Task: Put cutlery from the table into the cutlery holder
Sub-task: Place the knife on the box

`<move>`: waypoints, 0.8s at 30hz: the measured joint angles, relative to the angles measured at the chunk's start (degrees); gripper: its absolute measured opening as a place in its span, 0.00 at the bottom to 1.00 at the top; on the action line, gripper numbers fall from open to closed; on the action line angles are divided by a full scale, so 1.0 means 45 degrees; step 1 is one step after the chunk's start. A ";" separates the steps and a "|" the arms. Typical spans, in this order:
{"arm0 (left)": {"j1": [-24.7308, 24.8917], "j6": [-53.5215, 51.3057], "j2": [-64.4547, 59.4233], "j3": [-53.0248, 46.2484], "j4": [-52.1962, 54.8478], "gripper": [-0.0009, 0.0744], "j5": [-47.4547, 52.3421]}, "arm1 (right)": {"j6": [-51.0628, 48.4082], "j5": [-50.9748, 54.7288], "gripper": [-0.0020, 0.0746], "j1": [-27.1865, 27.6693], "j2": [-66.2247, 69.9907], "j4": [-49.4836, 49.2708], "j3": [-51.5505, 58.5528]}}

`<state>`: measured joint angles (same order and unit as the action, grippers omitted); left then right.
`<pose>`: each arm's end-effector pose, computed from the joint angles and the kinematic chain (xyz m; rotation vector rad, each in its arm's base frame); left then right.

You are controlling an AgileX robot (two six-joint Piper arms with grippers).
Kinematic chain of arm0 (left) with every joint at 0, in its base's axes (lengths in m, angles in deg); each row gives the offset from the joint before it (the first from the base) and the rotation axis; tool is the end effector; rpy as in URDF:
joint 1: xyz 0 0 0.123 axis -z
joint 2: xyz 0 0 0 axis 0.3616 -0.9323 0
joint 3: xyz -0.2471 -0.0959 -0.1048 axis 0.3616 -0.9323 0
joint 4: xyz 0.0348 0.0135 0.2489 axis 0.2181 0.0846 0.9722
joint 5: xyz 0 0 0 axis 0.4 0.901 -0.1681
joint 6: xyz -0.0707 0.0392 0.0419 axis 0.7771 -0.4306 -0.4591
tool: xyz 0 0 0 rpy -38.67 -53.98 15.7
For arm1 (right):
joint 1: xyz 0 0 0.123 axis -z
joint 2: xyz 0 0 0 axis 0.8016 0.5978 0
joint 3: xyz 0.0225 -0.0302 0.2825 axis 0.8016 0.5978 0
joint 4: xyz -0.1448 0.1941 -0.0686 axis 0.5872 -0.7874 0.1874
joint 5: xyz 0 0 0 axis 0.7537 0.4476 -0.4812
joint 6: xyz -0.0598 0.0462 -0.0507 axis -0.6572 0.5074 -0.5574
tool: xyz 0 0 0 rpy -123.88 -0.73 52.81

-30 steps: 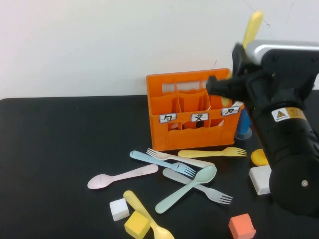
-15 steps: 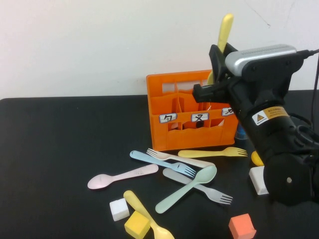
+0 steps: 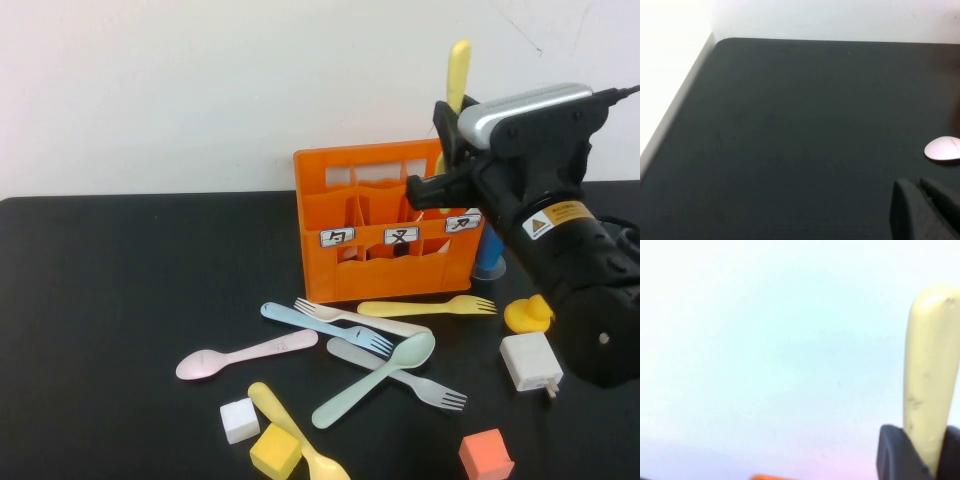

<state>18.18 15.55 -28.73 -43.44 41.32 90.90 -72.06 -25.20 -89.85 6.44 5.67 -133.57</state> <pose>0.0536 0.0003 0.1758 -0.1315 1.8248 -0.0657 0.3028 0.1885 0.2595 -0.2356 1.4269 0.2434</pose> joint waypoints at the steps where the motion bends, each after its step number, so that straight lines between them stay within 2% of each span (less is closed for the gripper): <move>1: 0.0000 0.0000 0.0000 0.0000 0.0000 0.01 0.0000 | 0.0000 0.0170 0.22 0.0127 0.0000 0.0000 0.0000; 10: 0.0000 0.0000 0.0000 0.0000 0.0000 0.01 0.0000 | 0.0353 0.0458 0.22 0.1300 0.0026 0.0396 -0.0105; 18: 0.0000 0.0000 0.0000 0.0000 0.0000 0.01 0.0000 | 0.1913 -0.0879 0.22 0.1469 0.1211 0.1585 -0.0688; 24: 0.0000 0.0000 0.0000 0.0000 0.0000 0.01 0.0000 | 0.2595 -0.1681 0.22 0.1575 0.2177 0.1690 -0.0894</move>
<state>18.18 15.55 -28.73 -43.44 41.32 90.90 -60.39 -32.76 -82.76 16.23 13.27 -137.59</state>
